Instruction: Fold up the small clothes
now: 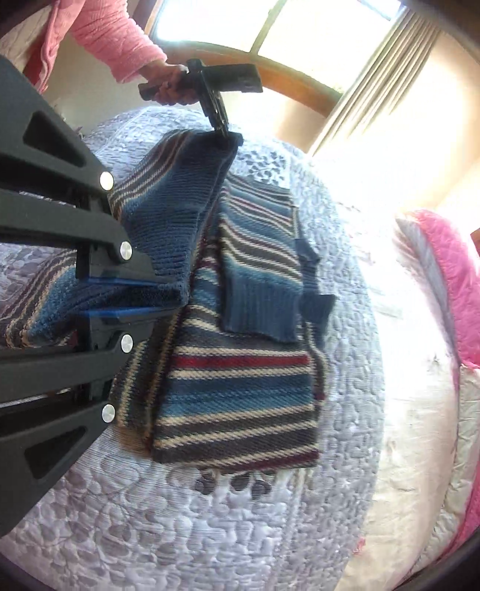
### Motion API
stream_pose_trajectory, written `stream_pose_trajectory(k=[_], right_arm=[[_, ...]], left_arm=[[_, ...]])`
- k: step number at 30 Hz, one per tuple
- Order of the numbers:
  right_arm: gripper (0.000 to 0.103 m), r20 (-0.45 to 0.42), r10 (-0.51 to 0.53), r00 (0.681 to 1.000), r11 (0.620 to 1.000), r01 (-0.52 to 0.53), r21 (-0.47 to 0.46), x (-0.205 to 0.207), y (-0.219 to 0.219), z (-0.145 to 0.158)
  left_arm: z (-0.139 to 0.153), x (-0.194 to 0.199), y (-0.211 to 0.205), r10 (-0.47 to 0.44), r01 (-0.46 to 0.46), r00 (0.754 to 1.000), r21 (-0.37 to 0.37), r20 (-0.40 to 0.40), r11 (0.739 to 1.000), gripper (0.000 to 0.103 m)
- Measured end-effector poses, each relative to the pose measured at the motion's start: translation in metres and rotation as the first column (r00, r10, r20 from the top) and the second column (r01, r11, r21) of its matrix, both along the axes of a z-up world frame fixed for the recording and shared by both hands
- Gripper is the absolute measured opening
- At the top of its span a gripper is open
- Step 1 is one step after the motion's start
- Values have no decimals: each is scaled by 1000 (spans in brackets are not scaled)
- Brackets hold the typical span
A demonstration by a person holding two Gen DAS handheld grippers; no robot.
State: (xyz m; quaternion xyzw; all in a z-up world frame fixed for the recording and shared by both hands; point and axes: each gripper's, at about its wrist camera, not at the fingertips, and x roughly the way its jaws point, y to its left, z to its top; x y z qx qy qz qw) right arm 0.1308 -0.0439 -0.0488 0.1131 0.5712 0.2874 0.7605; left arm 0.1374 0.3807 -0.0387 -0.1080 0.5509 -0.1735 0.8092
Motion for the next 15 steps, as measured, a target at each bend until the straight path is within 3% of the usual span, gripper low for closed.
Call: stream_pose_trajectory(k=[5,8,15], right_arm=[[9,82,-29,996,999,32,-36,58,4,25],[9,97,-40,994,997,47,-69,98,10,24],[9,34,-68,997,978,73,-197,169,24,-32]], left_arm=[[16,57,5,72,-74,995,17,64,997,14],[13,89,6,94,-97,993,35,73,995,14],[-37,145,6,133,-130,991,133,-9,983,14]])
